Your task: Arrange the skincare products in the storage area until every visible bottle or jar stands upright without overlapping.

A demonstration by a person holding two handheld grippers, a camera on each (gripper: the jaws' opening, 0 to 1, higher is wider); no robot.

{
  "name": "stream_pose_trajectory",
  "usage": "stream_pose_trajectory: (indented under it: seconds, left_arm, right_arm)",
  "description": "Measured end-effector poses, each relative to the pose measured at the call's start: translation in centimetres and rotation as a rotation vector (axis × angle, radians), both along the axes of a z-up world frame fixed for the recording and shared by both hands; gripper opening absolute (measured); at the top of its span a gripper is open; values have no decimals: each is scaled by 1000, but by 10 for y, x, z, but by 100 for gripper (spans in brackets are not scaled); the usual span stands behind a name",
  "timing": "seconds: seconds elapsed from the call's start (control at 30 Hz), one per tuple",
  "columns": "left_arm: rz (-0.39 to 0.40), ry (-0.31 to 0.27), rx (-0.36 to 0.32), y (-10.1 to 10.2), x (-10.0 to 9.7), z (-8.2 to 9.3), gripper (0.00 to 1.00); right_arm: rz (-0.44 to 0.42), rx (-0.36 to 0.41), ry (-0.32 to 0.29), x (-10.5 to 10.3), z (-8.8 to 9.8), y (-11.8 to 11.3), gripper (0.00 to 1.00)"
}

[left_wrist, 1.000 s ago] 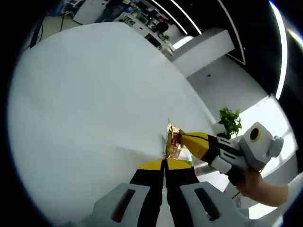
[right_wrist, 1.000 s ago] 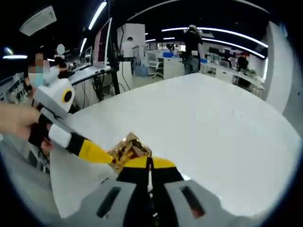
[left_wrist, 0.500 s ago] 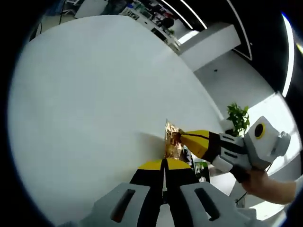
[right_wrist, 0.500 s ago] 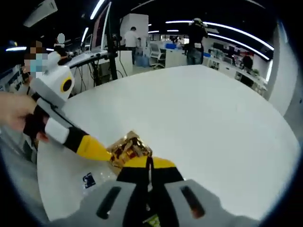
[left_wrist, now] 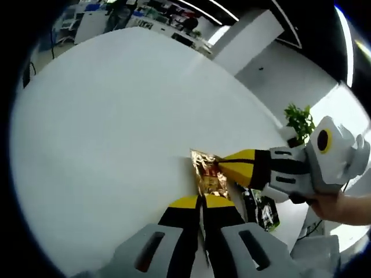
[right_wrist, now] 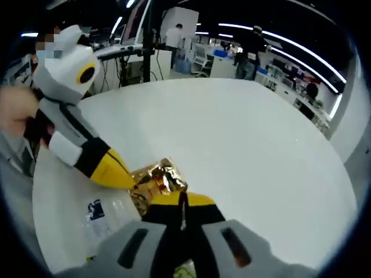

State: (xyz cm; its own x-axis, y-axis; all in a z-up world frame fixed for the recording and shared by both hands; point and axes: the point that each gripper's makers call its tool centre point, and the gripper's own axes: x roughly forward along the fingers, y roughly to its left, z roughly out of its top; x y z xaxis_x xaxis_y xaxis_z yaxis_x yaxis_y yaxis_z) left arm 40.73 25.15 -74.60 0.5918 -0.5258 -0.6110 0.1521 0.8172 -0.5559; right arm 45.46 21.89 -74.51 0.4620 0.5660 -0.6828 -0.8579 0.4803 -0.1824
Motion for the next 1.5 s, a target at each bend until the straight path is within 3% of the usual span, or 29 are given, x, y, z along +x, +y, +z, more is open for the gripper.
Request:
stream_pose_trajectory:
  seconds: [0.23,0.47,0.63,1.13,1.23,1.5]
  left_arm:
    - [-153,-93,221,4,-2,3,1]
    - [-267,-243,346,0,8,18,11]
    - [-358,-291,428,-13,12,15,15]
    - [-451,-326,552,-22,20,4,20]
    - [-500,-373,592,-26,21,5,20]
    - [-490,-360,567,-27,20,4,15]
  right_arm:
    - [40,-48,-33,-1,-4,0,1]
    - [26,-44,-29,-1,-3,-1,1]
    - [-7,-37,-22,-1,-4,-1,1]
    - [-48,-39,-19,2,-4,-4,1]
    - [-47,-43,-28,1,-4,-5,1]
    - [-13,-18,-88,2,2,-3,4]
